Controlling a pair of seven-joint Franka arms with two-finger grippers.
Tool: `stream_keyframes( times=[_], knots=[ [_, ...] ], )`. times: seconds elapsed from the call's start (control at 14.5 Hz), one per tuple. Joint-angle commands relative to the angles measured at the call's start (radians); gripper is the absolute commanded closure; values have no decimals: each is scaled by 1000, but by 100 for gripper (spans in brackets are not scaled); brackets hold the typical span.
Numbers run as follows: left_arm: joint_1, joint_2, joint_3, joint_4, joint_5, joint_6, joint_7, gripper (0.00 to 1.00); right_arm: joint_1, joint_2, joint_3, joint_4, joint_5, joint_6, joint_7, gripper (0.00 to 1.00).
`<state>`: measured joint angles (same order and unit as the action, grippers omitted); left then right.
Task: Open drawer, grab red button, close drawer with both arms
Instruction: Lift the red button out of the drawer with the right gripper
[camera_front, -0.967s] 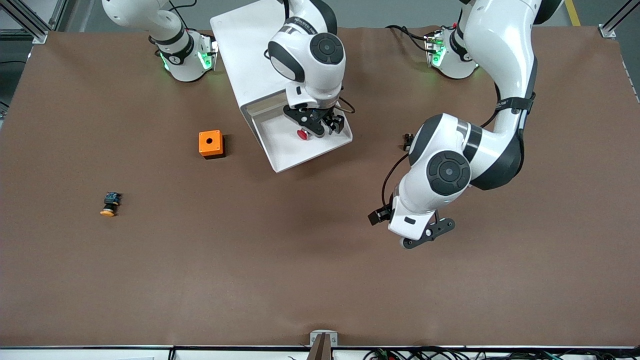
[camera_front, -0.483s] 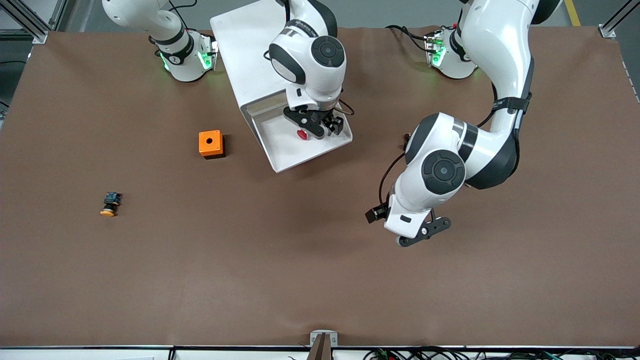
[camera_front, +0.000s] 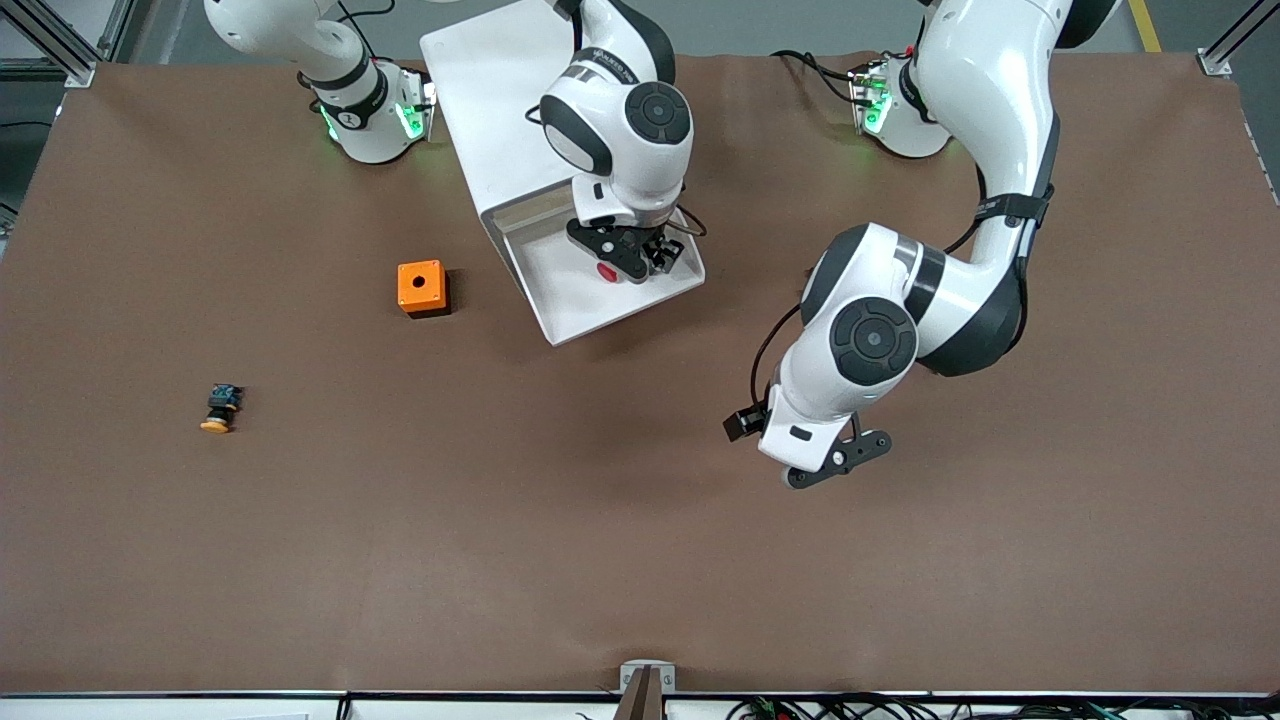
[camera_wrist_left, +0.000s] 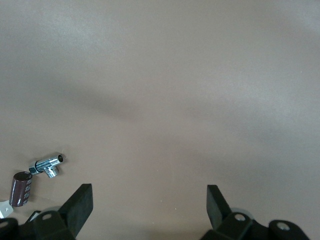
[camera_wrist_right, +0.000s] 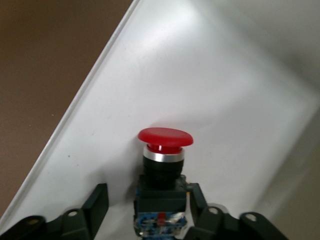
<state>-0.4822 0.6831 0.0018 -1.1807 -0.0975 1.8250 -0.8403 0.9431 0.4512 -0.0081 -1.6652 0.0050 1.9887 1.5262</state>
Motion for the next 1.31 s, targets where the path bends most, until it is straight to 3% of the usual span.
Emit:
stream_keyframes(
  times=[0.0,0.55,0.9,1.24],
  knots=[
    [-4,-20,-6,-27,28,13,7,0,8,1,-4,16,-11,-13,22,100],
    [-35,1,-14,-30,28,68,-5,0,-67,-36,-4,105,9,-68,-35,100],
    [-94,32,-13,-43,32,127,-106,0,-206,-101,-6,119,27,-151,-301,100],
    [-170,35,-13,-99,52,191,-109,0,-364,-143,-10,38,20,-154,-654,100]
  ],
)
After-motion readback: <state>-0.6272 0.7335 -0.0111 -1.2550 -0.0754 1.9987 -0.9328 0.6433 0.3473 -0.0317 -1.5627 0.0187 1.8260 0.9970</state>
